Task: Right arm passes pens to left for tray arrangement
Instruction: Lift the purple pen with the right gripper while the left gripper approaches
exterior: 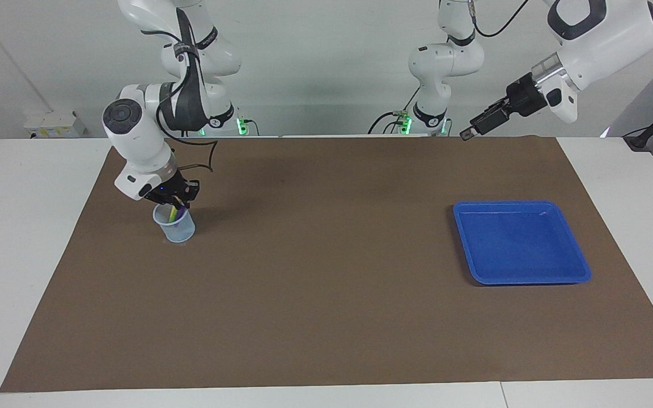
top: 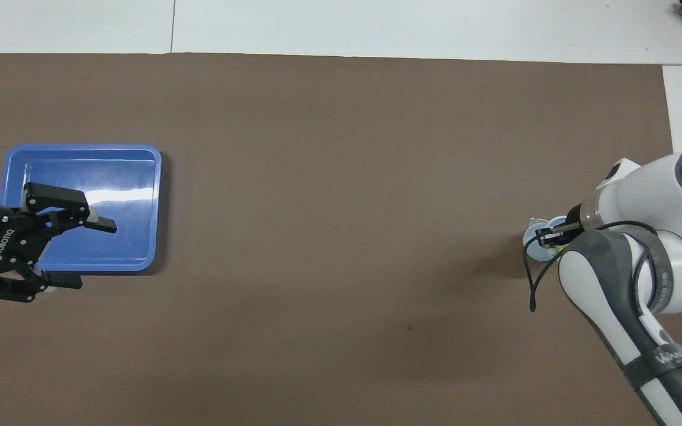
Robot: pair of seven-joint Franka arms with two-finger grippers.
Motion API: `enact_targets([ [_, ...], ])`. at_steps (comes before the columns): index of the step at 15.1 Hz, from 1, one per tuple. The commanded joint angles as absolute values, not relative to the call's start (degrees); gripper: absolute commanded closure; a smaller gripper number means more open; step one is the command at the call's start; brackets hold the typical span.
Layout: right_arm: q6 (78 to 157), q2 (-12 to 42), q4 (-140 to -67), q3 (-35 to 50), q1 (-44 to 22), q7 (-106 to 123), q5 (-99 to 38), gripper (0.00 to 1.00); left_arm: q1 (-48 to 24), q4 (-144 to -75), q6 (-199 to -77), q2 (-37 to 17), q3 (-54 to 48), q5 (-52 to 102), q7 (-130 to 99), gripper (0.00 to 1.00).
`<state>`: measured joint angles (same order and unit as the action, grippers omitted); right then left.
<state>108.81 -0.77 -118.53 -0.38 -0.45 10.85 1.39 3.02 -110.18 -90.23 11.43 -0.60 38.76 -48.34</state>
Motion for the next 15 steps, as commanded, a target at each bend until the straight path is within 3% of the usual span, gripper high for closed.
enact_targets([
  [1,100.49,-1.67,-111.91,-0.18,0.26,14.58,1.32,1.0,3.25,-118.28,-95.09,16.51,-0.79,43.23,-51.85,0.0],
  [7,85.71,-1.05,-95.47,0.44,-0.52,18.28,1.23,1.0,2.03,-123.13,-97.55,18.46,-1.4,47.37,-60.1,0.0],
  [15,89.64,-2.11,-95.53,2.46,-2.63,7.5,-16.59,1.0,0.97,-123.31,-98.53,18.54,-1.49,52.73,-71.62,0.0],
])
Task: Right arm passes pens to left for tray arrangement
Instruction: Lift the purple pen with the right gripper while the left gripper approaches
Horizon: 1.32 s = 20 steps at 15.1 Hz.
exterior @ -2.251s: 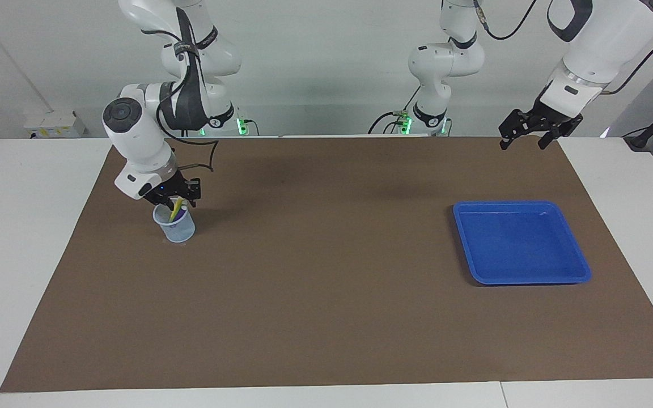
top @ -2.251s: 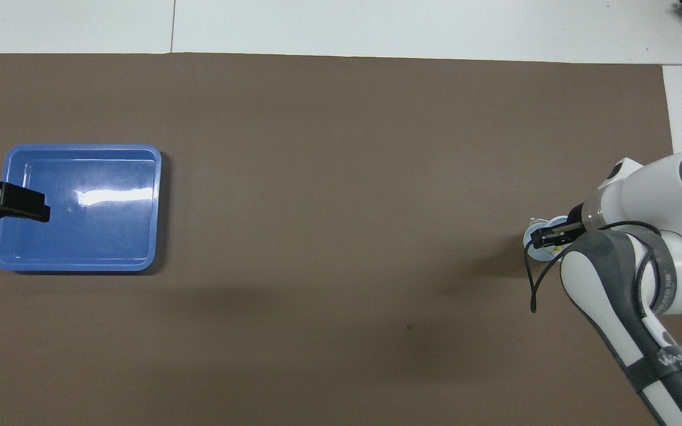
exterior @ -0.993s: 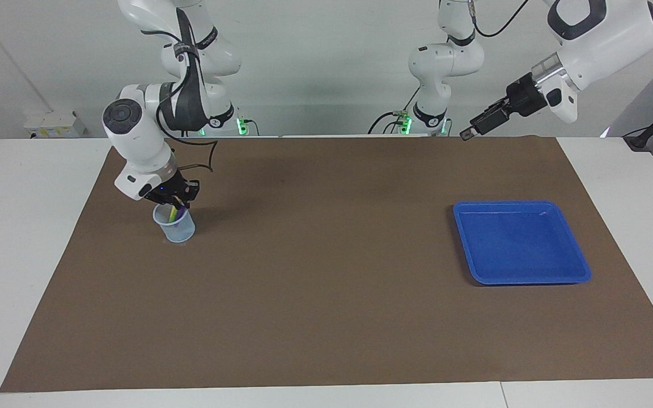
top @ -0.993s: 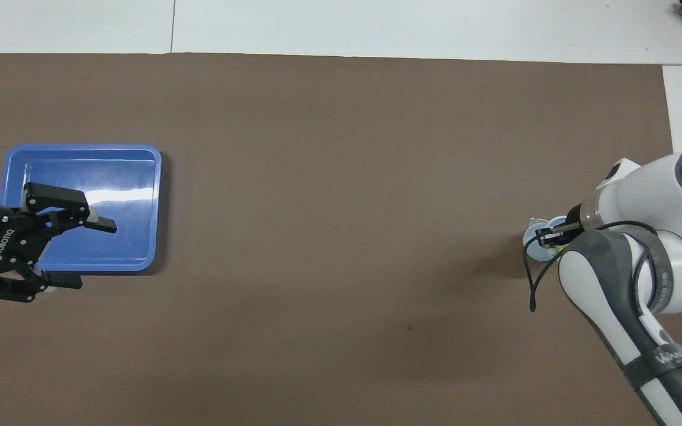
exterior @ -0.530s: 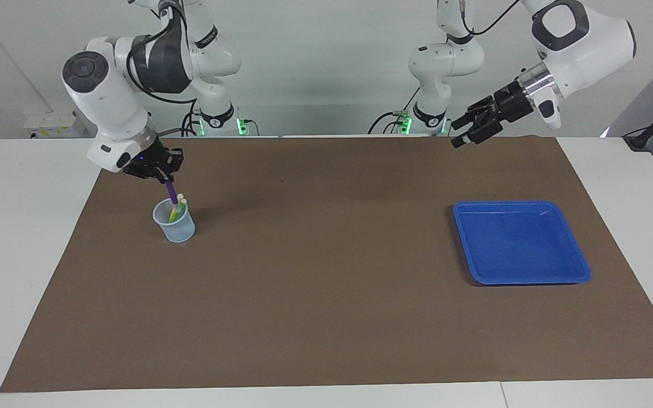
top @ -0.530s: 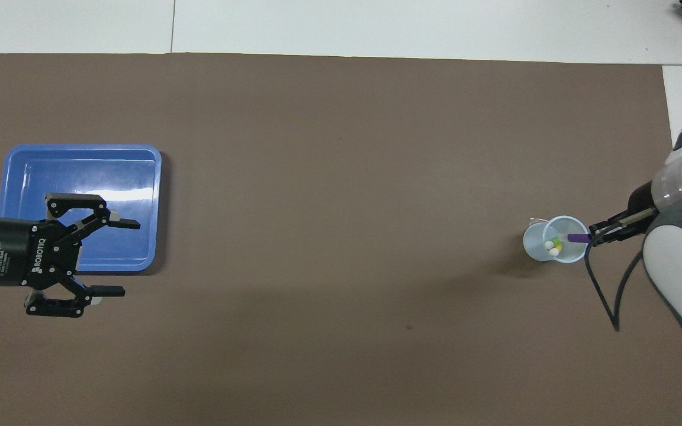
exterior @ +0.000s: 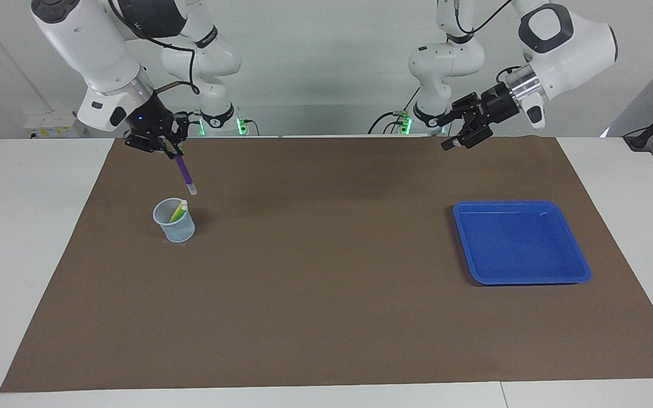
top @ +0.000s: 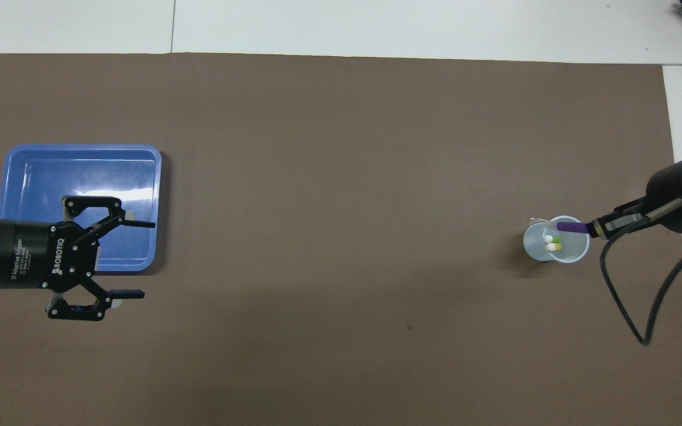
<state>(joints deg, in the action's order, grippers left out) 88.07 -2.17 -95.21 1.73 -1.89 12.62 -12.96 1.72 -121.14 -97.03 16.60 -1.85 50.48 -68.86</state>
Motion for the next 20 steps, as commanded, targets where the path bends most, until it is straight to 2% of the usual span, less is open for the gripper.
enact_targets([
  [1,91.48,-2.11,-95.97,2.46,-4.12,4.69,-18.87,1.0,0.62,-123.31,-98.7,18.54,-1.49,53.95,-72.85,0.0],
  [6,103.25,-5.09,-103.26,2.46,-10.36,-6.05,-29.16,1.0,-5.26,-128.05,-106.42,20.12,-1.49,56.51,-77.07,0.0],
  [11,116.17,-7.99,-110.64,2.46,-19.58,-15.81,-32.17,1.0,-10.01,-130.6,-111.61,20.48,-1.49,60.19,-78.05,0.0],
  [15,118.12,-8.35,-110.92,2.46,-25.91,-17.57,-32.17,1.0,-16.16,-131.31,-117.05,19.43,-1.49,63.72,-72.61,0.0],
  [20,118.3,-9.05,-111.09,2.55,-29.88,-17.58,-32.08,1.0,-22.05,-133.68,-125.5,18.72,-1.49,67.58,-70.67,0.0],
])
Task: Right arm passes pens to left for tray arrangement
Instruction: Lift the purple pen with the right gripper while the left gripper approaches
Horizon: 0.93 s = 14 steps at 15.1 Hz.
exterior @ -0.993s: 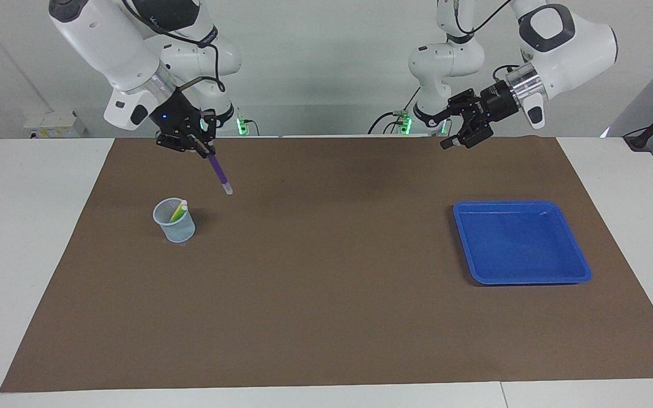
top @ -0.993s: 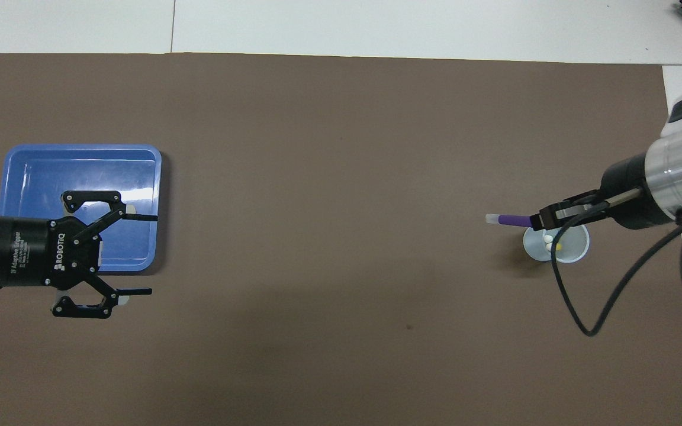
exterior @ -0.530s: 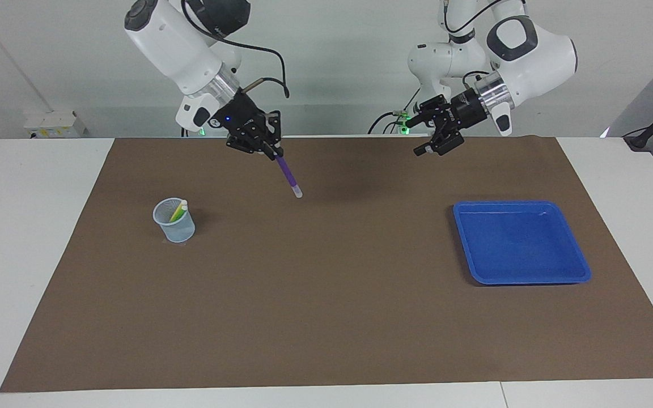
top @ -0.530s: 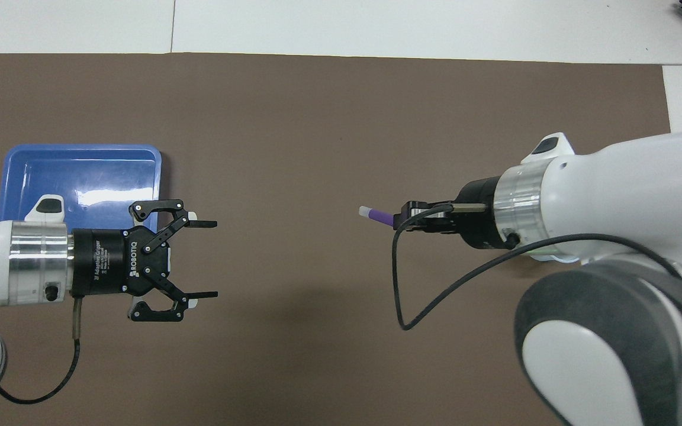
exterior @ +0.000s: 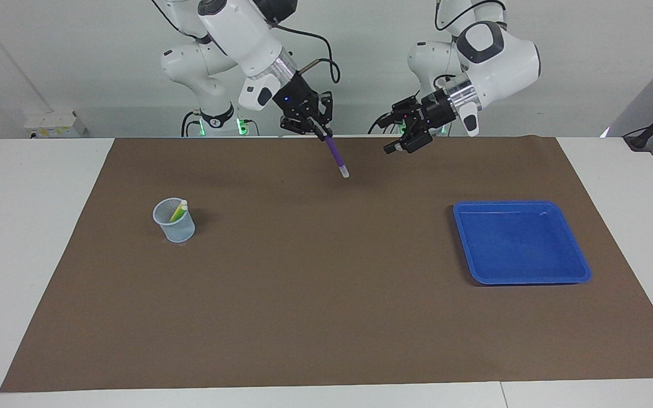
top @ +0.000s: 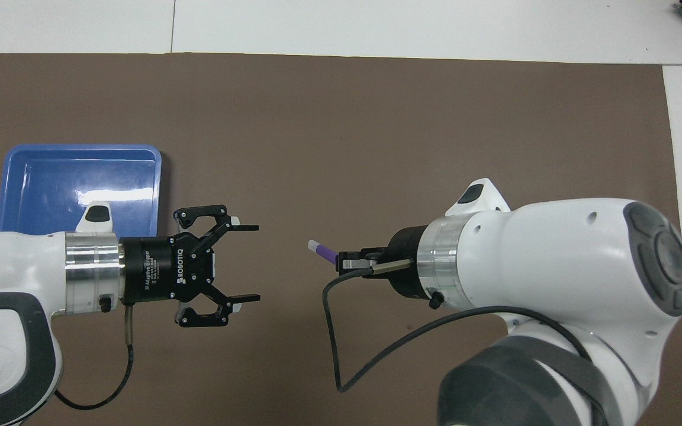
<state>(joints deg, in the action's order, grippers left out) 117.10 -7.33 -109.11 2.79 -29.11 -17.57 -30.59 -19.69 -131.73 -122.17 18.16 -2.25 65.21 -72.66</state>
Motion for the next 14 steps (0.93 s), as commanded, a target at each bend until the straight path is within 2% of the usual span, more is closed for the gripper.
enact_targets([
  [1,118.3,-9.05,-111.09,2.55,-29.97,-16.71,-31.91,1.0,-22.32,-133.77,-126.46,18.29,-1.49,68.37,-70.49,0.0],
  [8,118.65,-8.96,-111.01,2.55,-29.97,-16.0,-31.73,1.0,-28.2,-134.56,-135.69,16.61,-1.49,72.42,-70.22,0.0],
  [11,118.65,-8.96,-111.01,2.55,-29.97,-16.0,-31.64,1.0,-28.56,-134.65,-136.23,16.61,-1.49,73.56,-70.22,0.0],
  [14,118.65,-8.96,-110.92,2.55,-29.97,-16.0,-31.46,1.0,-29.44,-134.65,-137.02,16.61,-1.49,74.09,-70.4,0.1],
])
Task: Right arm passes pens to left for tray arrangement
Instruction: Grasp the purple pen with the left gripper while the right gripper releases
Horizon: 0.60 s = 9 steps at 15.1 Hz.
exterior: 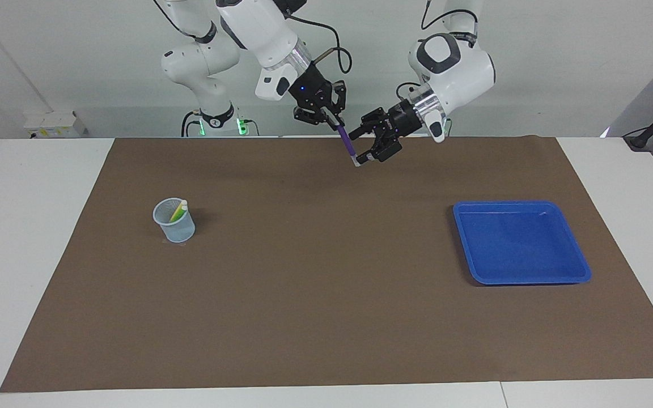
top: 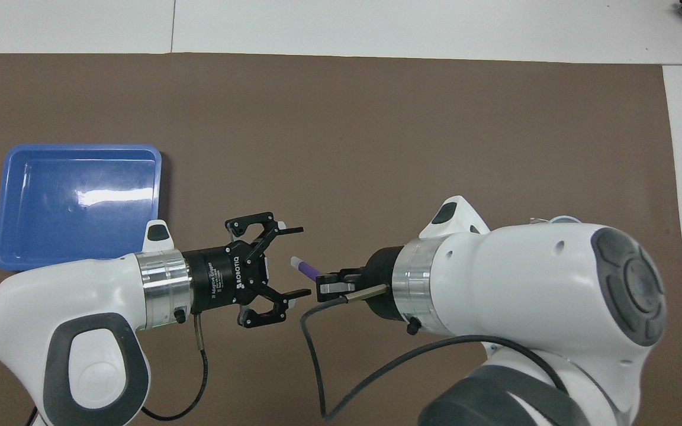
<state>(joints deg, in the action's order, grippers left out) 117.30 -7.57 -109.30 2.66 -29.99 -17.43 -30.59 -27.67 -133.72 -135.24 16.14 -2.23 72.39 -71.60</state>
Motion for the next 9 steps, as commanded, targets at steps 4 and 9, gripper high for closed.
enact_targets([
  [4,118.65,-8.96,-110.92,2.55,-29.97,-16.0,-31.38,1.0,-29.44,-134.65,-137.02,16.52,-1.49,74.09,-70.4,0.26],
  [9,118.74,-8.88,-110.92,2.55,-29.97,-15.91,-31.29,1.0,-29.36,-134.3,-136.58,16.35,-1.49,74.09,-70.49,0.58],
])
